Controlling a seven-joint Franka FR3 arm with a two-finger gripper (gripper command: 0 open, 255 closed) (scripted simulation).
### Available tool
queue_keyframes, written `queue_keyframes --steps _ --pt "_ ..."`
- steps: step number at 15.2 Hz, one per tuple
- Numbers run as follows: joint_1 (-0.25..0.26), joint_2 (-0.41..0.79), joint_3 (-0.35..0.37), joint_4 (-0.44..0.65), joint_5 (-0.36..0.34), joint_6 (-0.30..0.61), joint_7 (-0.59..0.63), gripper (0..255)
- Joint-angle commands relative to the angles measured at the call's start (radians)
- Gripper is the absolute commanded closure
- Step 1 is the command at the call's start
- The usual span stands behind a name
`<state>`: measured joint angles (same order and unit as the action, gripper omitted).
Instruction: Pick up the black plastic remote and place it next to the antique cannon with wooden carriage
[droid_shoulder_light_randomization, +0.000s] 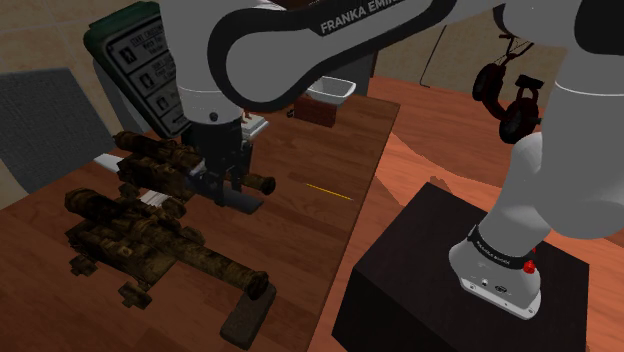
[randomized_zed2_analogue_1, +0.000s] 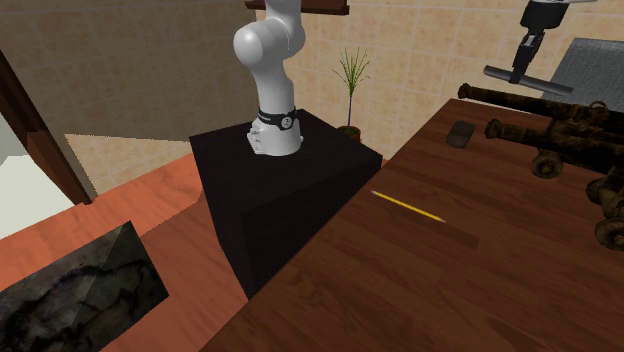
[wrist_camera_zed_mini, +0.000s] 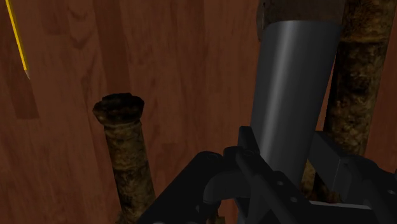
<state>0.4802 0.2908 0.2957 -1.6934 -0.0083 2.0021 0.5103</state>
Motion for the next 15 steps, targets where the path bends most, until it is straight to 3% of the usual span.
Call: queue_keyframes --steps 1,15 --pt "0.002 0.009 0.0 -0.017 -0.003 0.026 0.002 255" --pt "0.008 0.08 -0.009 -0.111 -0.024 0.189 0.007 255"
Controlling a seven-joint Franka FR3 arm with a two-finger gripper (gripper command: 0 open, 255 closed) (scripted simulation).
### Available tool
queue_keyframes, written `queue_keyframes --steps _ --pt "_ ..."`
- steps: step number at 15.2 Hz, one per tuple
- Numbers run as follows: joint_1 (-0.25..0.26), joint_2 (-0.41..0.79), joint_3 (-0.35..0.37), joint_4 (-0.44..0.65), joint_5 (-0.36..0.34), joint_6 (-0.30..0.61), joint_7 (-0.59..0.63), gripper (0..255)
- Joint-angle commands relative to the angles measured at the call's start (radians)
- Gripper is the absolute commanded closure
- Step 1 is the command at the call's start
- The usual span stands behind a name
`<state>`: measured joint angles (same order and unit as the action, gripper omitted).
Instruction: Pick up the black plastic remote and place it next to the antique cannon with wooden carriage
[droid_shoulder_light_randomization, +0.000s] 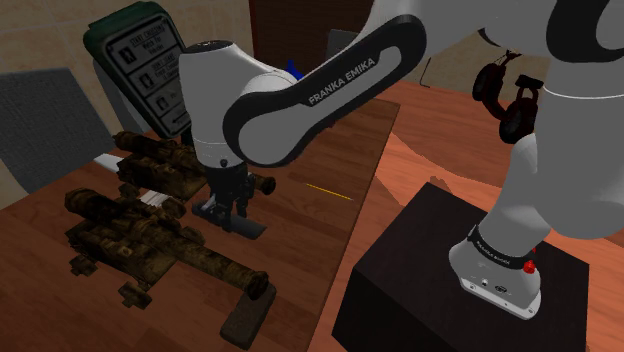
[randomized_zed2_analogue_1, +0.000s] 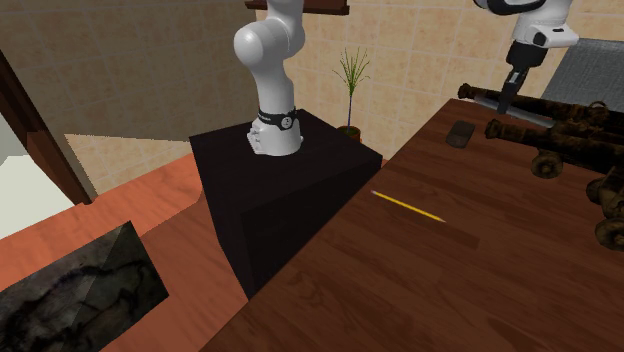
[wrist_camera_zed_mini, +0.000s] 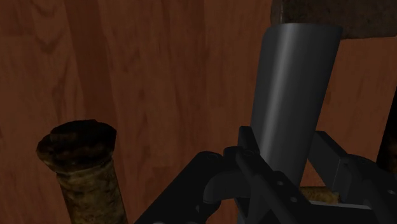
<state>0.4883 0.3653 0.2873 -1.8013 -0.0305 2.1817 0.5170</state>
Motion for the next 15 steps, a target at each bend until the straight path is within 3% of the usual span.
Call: queue_keyframes --steps 1,15 --pt "0.001 0.012 -0.002 -0.009 -0.004 0.021 0.001 255" --pt "0.015 0.118 -0.02 -0.055 -0.035 0.17 0.012 255"
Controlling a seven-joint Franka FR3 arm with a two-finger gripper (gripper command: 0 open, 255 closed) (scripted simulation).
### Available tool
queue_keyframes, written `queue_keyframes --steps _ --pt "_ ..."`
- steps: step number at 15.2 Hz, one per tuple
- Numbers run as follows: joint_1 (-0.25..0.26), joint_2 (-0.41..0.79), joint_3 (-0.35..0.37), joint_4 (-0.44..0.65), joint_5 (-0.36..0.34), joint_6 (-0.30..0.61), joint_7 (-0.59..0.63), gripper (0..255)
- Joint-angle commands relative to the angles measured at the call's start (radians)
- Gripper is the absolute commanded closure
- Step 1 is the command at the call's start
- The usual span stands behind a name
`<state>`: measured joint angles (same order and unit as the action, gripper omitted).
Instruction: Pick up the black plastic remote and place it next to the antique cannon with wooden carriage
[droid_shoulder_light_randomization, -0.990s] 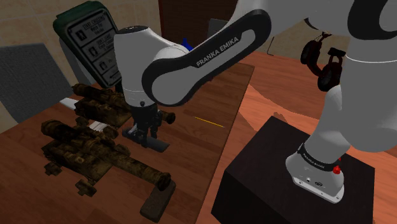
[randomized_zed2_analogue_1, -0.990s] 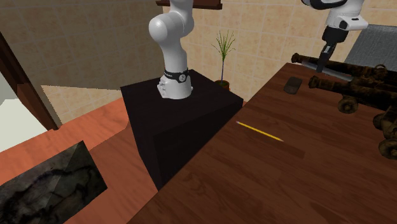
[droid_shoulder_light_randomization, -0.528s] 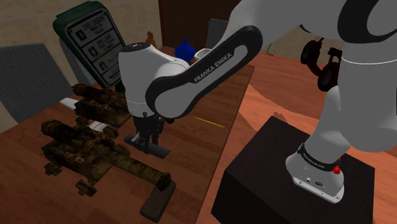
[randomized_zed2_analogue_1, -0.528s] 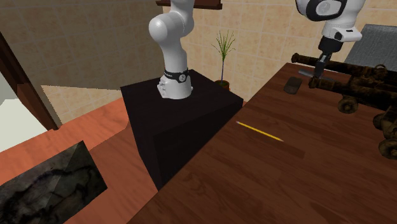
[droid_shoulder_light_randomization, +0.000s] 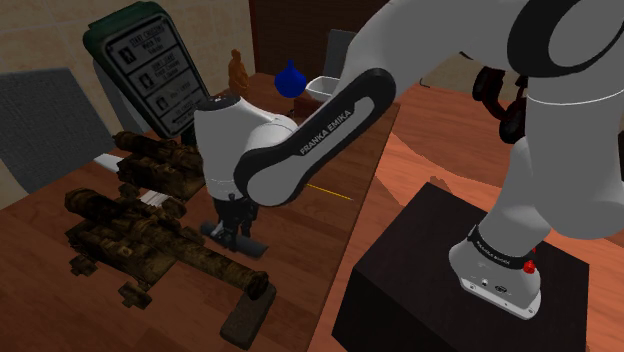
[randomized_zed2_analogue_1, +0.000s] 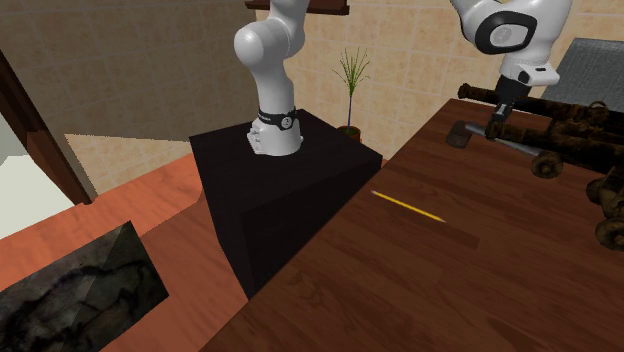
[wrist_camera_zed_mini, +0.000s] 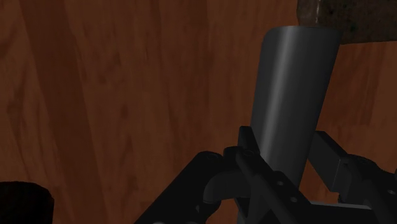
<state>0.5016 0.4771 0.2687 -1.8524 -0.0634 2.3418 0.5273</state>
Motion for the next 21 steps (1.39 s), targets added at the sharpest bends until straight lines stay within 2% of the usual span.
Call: queue_keyframes --steps 1,13,20,21 --pt "0.003 0.014 -0.003 -0.005 -0.004 0.02 0.002 255" --pt "0.021 0.13 -0.026 -0.007 -0.035 0.136 0.014 255" --pt "0.021 0.13 -0.026 -0.007 -0.035 0.136 0.014 255" --pt "0.021 0.13 -0.026 -0.007 -0.035 0.136 0.014 0"
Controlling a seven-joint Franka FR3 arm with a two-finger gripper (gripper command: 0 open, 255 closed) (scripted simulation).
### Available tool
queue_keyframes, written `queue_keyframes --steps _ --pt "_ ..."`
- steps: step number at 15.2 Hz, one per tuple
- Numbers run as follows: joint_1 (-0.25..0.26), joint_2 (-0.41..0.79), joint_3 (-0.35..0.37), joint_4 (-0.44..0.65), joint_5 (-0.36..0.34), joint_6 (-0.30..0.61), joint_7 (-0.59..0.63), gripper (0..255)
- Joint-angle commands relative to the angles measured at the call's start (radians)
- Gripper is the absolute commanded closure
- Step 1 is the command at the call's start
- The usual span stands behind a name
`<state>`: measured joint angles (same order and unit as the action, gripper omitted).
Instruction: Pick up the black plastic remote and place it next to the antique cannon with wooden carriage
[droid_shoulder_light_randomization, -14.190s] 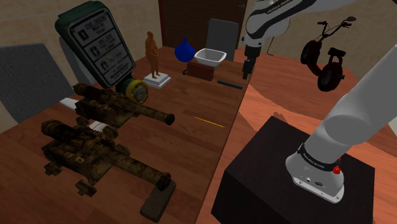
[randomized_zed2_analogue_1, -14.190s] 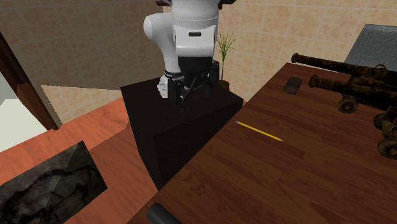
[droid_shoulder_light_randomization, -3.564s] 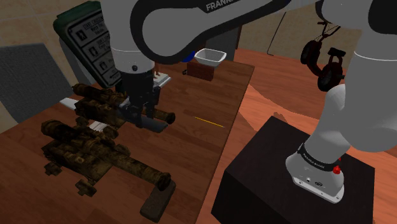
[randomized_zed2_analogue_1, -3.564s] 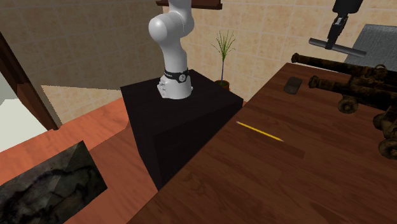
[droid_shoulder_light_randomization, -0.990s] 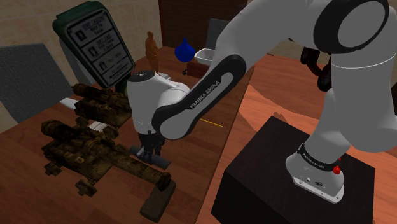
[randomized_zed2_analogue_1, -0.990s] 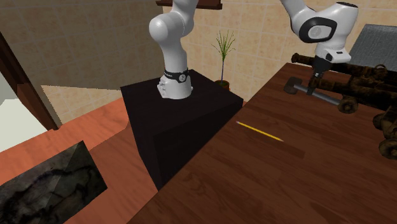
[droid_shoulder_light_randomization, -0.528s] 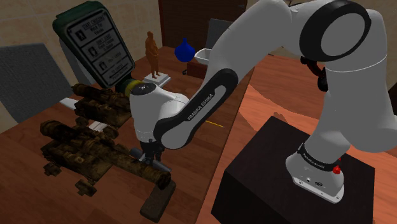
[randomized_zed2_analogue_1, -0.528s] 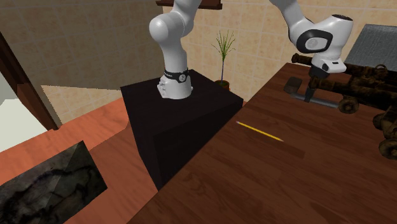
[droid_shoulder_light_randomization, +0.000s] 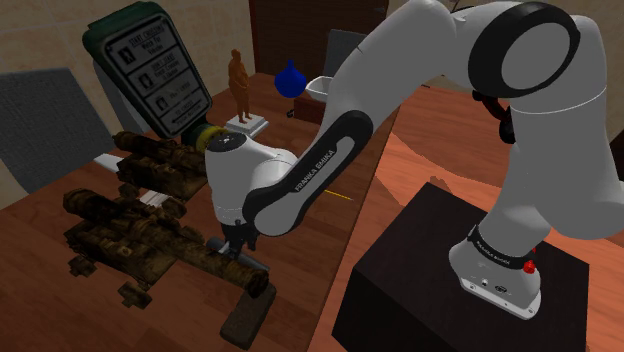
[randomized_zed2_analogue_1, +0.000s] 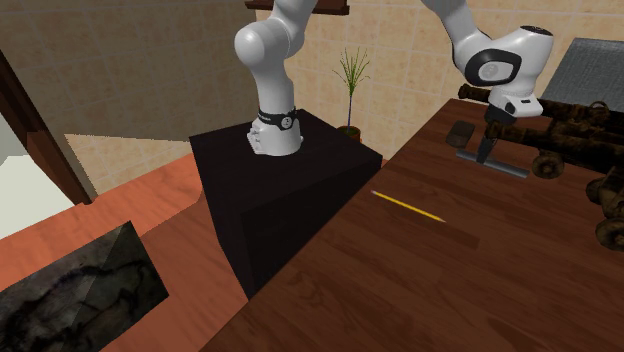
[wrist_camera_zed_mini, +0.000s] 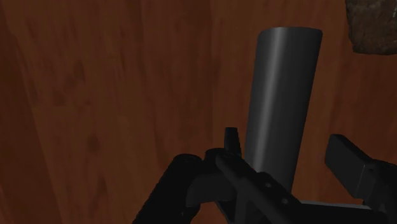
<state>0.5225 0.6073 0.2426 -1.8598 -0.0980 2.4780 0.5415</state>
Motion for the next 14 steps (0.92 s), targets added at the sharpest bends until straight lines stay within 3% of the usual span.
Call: queue_keyframes --steps 1,5,9,14 --pt "0.0 0.0 0.0 0.0 0.0 0.0 0.0 0" --pt "0.0 0.0 0.0 0.0 0.0 0.0 0.0 0" --pt "-0.021 -0.095 0.019 -0.008 0.024 -0.086 -0.016 0" --pt "-0.021 -0.095 0.019 -0.008 0.024 -0.086 -0.016 0"
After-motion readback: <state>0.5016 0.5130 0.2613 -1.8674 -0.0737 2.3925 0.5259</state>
